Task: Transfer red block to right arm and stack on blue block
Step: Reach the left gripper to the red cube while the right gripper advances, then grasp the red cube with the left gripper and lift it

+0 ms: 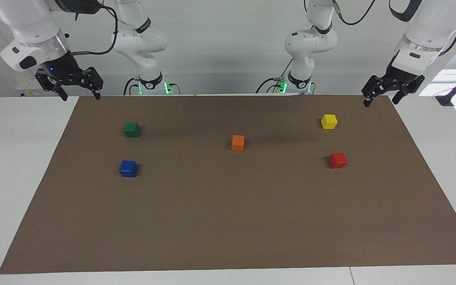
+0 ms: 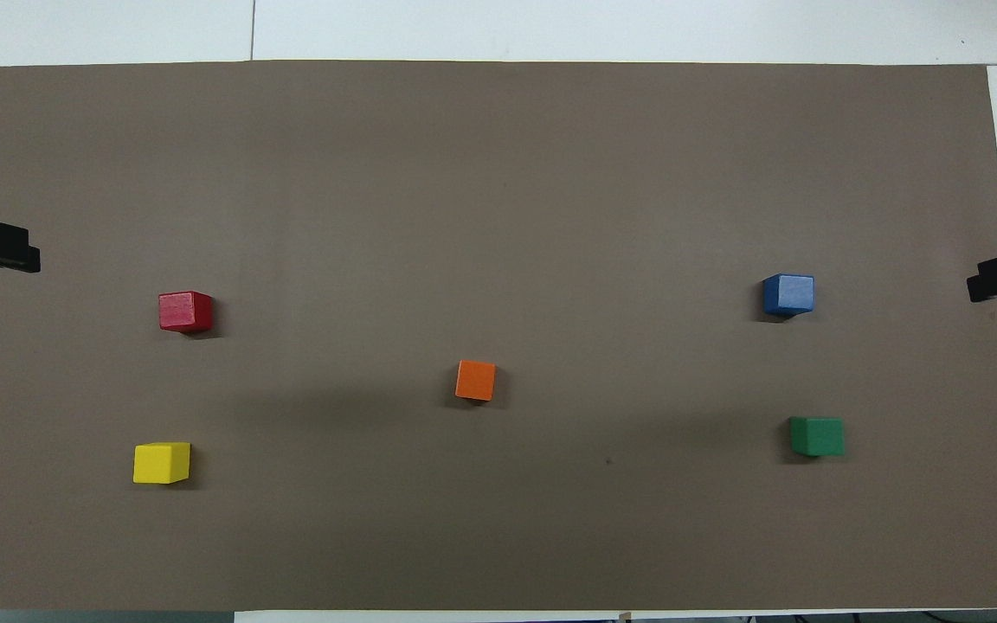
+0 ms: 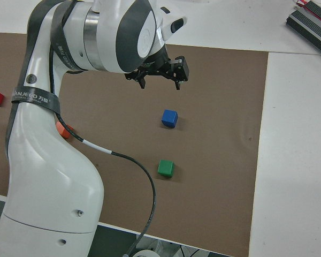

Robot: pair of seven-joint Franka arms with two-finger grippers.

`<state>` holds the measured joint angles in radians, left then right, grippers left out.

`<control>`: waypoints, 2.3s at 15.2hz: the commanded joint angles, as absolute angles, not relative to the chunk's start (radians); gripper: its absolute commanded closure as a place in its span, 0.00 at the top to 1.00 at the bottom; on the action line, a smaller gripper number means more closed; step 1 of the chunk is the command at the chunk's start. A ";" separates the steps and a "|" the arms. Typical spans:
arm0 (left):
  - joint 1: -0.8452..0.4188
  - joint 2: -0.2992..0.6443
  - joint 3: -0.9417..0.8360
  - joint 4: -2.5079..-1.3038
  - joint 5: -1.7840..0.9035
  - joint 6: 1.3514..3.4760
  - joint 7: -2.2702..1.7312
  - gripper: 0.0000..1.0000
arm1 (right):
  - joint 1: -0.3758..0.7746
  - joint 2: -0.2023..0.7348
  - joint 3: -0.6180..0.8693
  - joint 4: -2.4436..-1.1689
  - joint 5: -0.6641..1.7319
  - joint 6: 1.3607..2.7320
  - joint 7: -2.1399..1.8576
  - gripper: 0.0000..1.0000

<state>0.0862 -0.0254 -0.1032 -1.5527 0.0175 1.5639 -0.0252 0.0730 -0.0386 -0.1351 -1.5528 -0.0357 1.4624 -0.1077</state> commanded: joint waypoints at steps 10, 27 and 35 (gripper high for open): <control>0.095 -0.132 -0.097 -1.818 0.015 1.775 -0.031 1.00 | 0.074 -0.067 -0.129 -1.592 -0.017 1.474 -0.104 1.00; 0.089 0.121 -0.095 -2.210 0.015 2.408 -0.034 1.00 | -0.046 0.001 -0.129 -2.083 0.891 1.714 -0.534 1.00; 0.081 0.172 -0.095 -2.221 0.017 2.435 -0.075 0.31 | -0.028 0.102 -0.127 -2.135 1.318 1.552 -0.676 1.00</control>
<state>0.0866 0.1542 -0.0985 -2.2172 0.0175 2.4053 -0.0371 -0.0219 0.0677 -0.1274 -2.1093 1.2059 1.6327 -0.6198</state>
